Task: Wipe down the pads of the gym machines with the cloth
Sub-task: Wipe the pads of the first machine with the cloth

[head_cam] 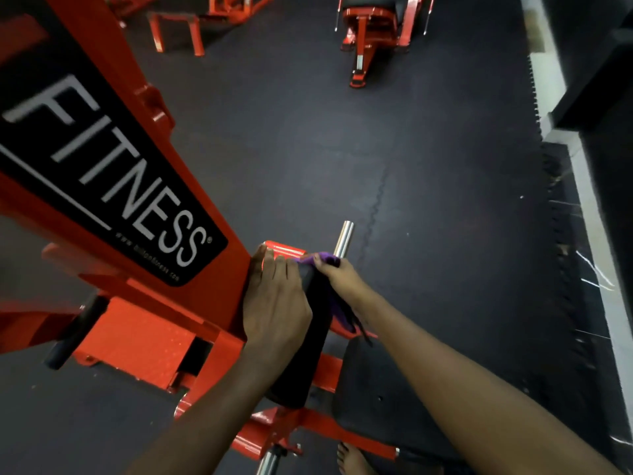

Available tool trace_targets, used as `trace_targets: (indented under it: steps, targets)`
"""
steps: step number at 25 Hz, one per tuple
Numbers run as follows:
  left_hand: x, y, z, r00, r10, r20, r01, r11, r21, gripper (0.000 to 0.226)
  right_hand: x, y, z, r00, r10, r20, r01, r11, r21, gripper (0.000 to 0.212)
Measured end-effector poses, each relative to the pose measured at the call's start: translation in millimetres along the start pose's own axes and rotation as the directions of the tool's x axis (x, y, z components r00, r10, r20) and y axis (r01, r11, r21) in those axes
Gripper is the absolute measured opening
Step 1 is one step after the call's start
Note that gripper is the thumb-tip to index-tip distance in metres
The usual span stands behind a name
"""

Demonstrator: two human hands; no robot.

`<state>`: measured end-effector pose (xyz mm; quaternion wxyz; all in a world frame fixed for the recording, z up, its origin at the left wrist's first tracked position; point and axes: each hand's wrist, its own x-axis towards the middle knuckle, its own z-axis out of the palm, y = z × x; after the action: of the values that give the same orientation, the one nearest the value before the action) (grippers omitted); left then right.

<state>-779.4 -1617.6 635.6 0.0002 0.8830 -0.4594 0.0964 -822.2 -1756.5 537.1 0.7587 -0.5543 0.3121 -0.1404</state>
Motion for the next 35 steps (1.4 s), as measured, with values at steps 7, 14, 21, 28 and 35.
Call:
trace_targets:
  steps: [7,14,21,28,35]
  targets:
    - [20.0,6.8,9.6,0.998,0.062,-0.014,-0.062,0.997,0.036,0.023,-1.3,52.4,-20.5,0.985,0.155,-0.07,-0.158,0.987,-0.03,0.029]
    - [23.8,10.4,20.5,0.998,-0.003,-0.065,0.007,0.999,0.052,0.02,1.9,28.9,-6.8,0.999,0.022,-0.027,-0.022,1.0,0.009,0.015]
    - [21.4,12.8,21.2,0.997,-0.054,-0.063,0.058,0.996,0.063,0.017,32.4,108.3,-35.2,0.965,0.253,-0.073,-0.258,0.964,-0.069,0.03]
    - [19.1,12.2,22.9,0.998,-0.042,-0.049,0.045,0.998,0.054,0.023,-14.9,63.4,-11.1,0.996,-0.059,-0.068,0.062,0.997,0.04,0.035]
    - [19.3,12.3,24.6,0.997,-0.04,-0.063,0.043,0.997,0.06,0.024,15.9,124.1,-43.3,0.974,0.184,-0.131,-0.192,0.98,-0.051,0.022]
